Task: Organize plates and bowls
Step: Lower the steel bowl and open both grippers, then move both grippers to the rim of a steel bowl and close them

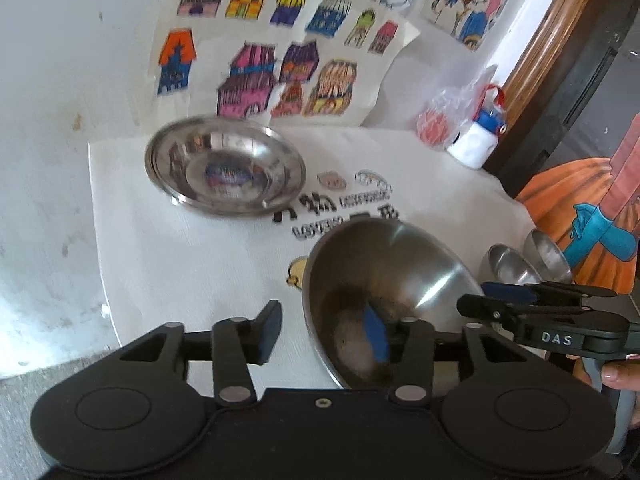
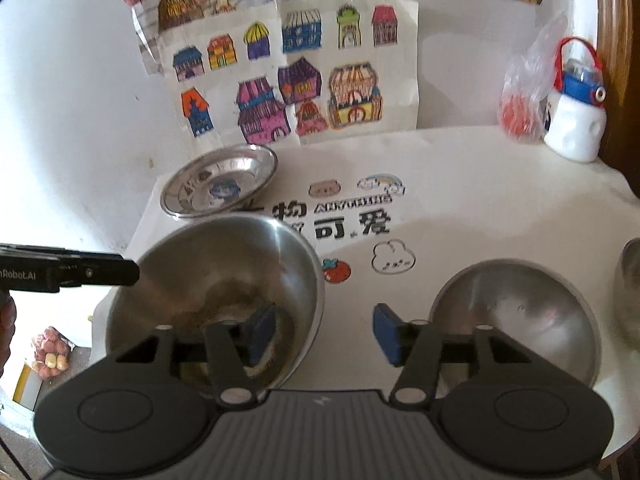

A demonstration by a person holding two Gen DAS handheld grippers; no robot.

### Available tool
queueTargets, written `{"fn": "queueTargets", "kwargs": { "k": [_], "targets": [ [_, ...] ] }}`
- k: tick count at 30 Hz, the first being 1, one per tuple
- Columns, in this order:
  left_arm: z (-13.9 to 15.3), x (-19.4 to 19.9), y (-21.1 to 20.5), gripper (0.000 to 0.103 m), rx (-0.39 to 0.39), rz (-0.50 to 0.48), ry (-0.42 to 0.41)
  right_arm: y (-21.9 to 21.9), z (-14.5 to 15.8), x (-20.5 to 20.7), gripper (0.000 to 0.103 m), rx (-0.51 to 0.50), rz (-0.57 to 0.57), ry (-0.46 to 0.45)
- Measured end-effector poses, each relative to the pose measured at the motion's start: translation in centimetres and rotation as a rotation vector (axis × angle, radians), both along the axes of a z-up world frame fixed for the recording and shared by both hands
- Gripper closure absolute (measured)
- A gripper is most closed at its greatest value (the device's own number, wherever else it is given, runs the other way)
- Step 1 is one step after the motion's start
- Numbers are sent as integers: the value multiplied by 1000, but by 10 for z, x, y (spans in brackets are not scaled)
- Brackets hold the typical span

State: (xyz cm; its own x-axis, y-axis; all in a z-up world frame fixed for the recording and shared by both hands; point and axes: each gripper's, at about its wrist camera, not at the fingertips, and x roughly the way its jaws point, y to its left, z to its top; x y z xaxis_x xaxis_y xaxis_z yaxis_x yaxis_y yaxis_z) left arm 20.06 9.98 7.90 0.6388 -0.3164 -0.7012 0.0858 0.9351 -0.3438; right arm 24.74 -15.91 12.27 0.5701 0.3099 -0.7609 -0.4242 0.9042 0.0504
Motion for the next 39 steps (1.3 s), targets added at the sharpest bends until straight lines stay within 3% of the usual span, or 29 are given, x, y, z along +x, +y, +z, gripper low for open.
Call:
{"fn": "queueTargets", "kwargs": {
  "k": [7,13,20,30,39],
  "targets": [
    [31,-5,-17,23,56,-12,-151,-20,32,-13,16,14,-28,-101],
    [42,1,-51,12,38,-68,-200,-52,56,-31,6,-5,-82,-200],
    [39,4,-107,7,23,-189,-204,-111,68,-64,2,-46,-192,-316],
    [25,14,-181,1,19,-330,-173,-179,47,-78,1,-11,-316,-271],
    [13,58,-208,1,129,-355,-67,-193,13,-49,6,139,-370,-205]
  ]
}}
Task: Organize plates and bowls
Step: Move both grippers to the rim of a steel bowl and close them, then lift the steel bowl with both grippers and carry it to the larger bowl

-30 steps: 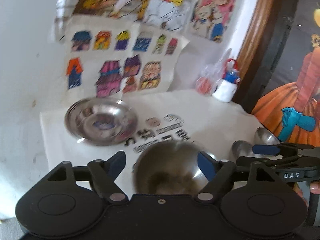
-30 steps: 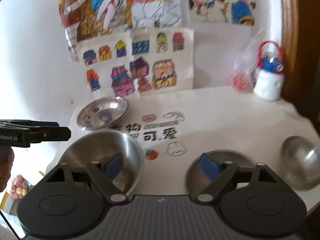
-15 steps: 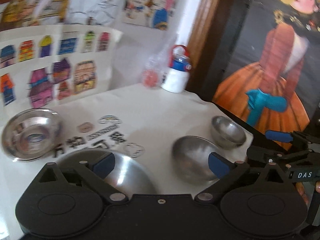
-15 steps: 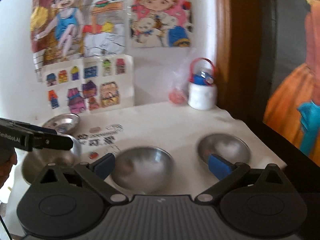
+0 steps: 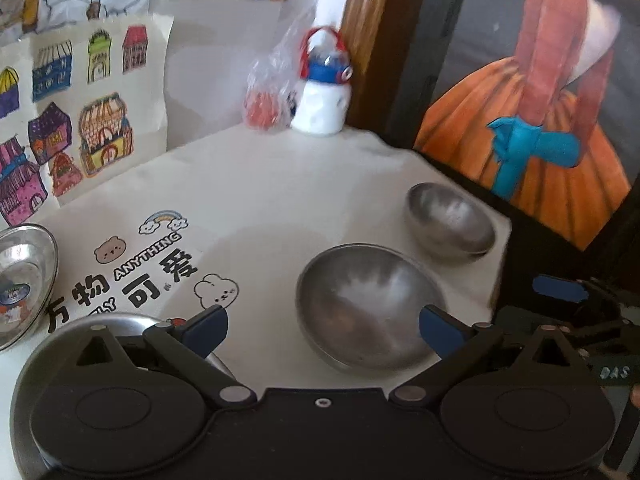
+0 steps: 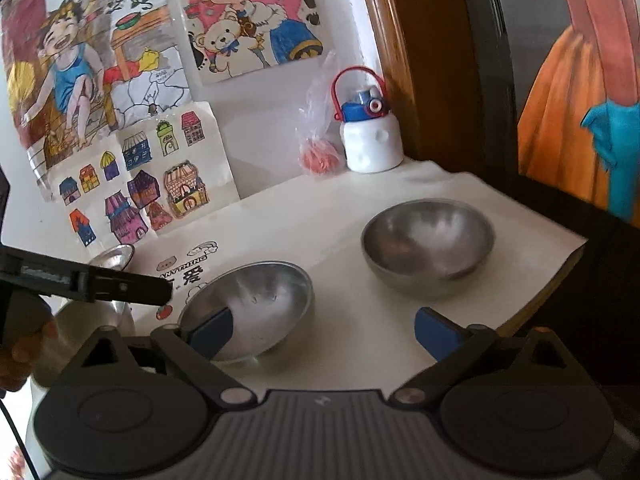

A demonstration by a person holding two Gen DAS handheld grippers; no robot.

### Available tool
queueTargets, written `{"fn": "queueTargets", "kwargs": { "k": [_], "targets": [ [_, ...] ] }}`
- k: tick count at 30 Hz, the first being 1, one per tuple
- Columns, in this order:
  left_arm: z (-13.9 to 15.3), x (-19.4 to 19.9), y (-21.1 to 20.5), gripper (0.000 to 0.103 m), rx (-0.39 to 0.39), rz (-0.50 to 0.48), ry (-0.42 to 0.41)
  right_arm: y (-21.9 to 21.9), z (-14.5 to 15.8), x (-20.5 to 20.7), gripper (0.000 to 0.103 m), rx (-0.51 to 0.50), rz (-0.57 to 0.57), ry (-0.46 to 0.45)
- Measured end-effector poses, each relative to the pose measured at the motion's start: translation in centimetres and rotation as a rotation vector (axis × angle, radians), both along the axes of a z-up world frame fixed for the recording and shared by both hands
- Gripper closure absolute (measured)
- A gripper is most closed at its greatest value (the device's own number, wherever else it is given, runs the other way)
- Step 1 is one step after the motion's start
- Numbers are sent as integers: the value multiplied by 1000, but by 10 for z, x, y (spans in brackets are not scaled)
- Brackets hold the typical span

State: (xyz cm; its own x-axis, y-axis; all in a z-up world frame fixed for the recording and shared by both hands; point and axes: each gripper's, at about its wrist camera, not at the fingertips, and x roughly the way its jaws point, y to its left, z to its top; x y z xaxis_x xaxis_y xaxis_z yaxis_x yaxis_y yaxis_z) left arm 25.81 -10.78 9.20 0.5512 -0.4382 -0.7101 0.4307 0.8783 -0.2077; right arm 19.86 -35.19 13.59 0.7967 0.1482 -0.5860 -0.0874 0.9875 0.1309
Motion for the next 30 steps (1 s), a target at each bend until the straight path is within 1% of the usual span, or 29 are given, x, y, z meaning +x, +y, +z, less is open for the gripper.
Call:
{"fn": "queueTargets", "kwargs": {
  "k": [5,7,9,11,12,15,17,18,20,21,22,24,26,30],
  "targets": [
    [-15,26,-2,3,15,31,80,4,-15,18,14,11,5,33],
    [-21,33,-5,7,23,41,109,3,-20,23,19,19,0,46],
    [-25,36,-8,8,30,38,125,3,-24,26,23,18,2,58],
    [-28,38,-13,13,35,35,133,3,-28,28,27,28,3,70],
    [-30,39,-15,18,38,31,142,3,-29,29,30,35,6,77],
    [-35,40,-20,28,38,15,168,3,-34,30,41,61,12,94],
    [-37,39,-21,36,34,12,174,3,-35,31,44,77,19,100],
    [-38,39,-22,41,33,11,176,4,-35,31,47,86,24,103],
    [-37,37,-22,47,30,20,171,5,-36,32,51,100,29,113],
    [-36,37,-22,55,23,20,170,6,-36,33,54,107,31,117],
    [-36,37,-22,63,20,19,173,7,-37,33,59,114,33,120],
    [-36,37,-23,67,16,16,180,8,-37,35,64,126,33,129],
    [-36,36,-25,69,19,16,178,11,-38,35,65,121,24,132],
    [-37,38,-25,75,33,18,175,13,-38,35,66,119,9,131]
  ]
}}
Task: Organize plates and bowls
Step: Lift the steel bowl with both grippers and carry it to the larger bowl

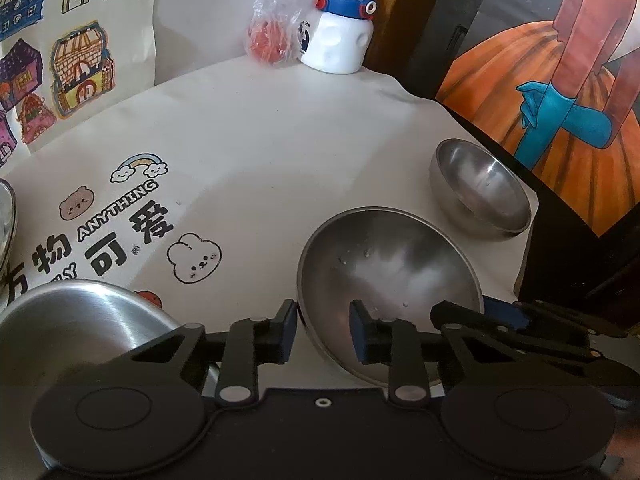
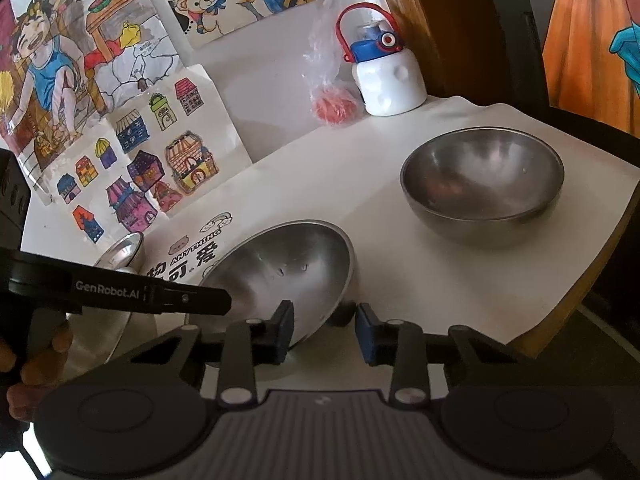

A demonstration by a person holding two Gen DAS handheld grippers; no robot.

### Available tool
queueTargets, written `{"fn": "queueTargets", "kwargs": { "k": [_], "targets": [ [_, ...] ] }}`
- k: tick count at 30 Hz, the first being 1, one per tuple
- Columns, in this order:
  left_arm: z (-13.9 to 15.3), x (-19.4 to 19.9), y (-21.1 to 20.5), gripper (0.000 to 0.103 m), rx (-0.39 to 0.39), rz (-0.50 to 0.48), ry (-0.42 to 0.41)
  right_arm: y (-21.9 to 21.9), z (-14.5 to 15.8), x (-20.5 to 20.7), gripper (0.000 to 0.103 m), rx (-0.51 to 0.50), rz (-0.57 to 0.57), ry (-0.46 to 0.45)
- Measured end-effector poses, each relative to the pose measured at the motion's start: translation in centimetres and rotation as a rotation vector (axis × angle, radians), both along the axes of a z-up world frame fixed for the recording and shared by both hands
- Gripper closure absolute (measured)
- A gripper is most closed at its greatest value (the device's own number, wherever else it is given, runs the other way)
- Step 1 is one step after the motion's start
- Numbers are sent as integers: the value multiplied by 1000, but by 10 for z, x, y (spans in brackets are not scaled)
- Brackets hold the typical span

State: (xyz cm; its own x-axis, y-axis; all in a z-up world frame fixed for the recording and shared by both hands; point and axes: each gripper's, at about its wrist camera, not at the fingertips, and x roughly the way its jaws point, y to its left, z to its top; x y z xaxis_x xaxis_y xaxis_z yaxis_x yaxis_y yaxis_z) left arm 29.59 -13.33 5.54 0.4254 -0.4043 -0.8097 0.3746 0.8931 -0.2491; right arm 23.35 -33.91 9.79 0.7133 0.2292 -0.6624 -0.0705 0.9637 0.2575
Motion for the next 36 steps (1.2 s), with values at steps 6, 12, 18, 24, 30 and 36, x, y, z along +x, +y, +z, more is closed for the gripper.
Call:
{"fn": "queueTargets", "kwargs": {
  "k": [6,12,18,24,30,36],
  "targets": [
    [-3,7,5,86,-11,13,27,-1,-4,-3,69,3,-17,-8],
    [-4,11,5,90,-23,24,44,-6,-6,-3,76,30,-53,-9],
    [1,11,5,90,-57,48,36,-16,-4,-1,84,78,-104,-1],
    [9,7,5,90,-90,58,17,-14,13,-1,85,60,-118,-45],
    [30,1,21,90,-148,84,-18,4,40,0,85,50,-81,-106],
    [65,-18,62,90,-174,125,-105,49,66,2,85,54,8,-157]
  ]
}}
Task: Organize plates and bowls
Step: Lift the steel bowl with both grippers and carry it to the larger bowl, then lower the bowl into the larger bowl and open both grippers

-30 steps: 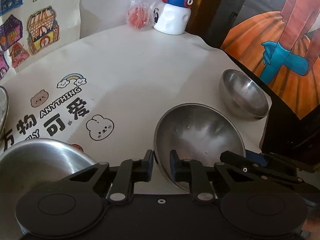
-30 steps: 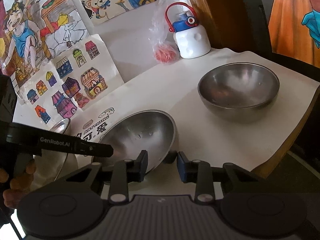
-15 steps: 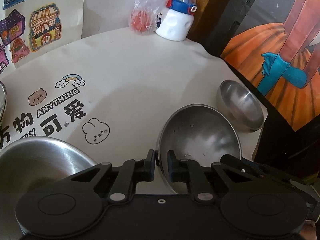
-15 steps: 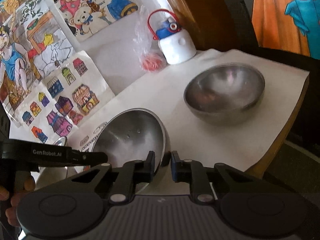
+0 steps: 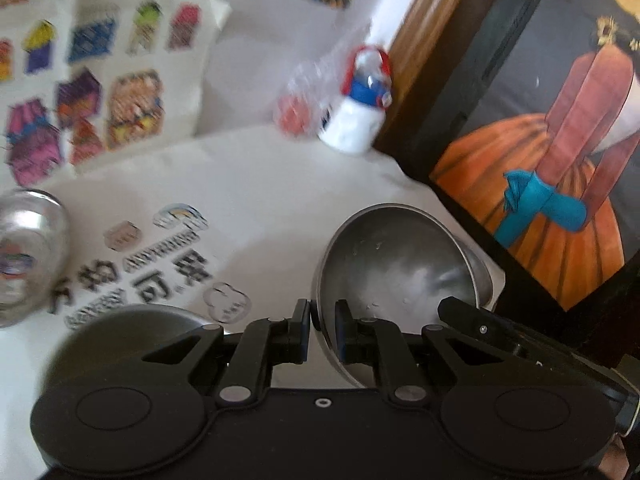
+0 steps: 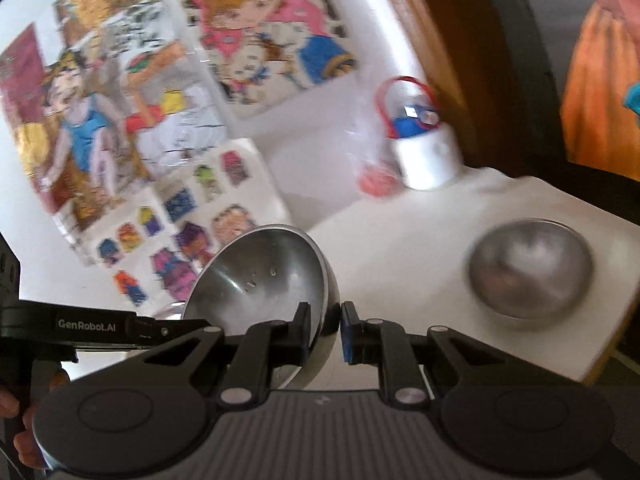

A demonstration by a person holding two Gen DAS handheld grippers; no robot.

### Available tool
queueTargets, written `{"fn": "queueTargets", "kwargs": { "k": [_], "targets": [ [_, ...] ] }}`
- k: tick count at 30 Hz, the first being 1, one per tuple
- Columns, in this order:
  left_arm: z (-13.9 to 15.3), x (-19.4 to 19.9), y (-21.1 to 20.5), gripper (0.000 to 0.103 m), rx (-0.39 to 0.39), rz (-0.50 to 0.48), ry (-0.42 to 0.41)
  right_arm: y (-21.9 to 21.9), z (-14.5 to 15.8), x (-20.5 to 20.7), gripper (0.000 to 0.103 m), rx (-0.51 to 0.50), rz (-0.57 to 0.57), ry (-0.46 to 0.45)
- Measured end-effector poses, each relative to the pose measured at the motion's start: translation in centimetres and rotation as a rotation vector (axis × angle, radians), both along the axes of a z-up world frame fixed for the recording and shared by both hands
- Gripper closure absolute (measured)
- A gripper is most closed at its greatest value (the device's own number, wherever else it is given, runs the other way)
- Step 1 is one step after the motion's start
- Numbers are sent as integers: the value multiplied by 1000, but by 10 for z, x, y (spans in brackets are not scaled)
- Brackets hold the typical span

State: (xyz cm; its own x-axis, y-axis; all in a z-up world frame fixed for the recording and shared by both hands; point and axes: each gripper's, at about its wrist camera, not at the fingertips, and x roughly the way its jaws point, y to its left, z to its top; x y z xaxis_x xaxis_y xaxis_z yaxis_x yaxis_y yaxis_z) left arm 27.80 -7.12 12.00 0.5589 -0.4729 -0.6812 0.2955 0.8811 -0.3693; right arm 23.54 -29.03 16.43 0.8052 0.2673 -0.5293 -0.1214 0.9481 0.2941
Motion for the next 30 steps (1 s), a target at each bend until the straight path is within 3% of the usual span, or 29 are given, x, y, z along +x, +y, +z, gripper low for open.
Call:
{"fn": "queueTargets", "kwargs": {
  "k": [6,12,23,30],
  "targets": [
    [15,-31,55,90,10,85,-34,55,10,-2,85,-25,121,12],
    [1,-59,99,90,19,154,30,97,-7,-2,85,-109,227,114],
    [-42,-55,118,89,65,155,180,141,-27,9,85,-342,326,220],
    [-50,-47,117,88,92,141,217,145,-49,23,85,-366,347,319]
  ]
}}
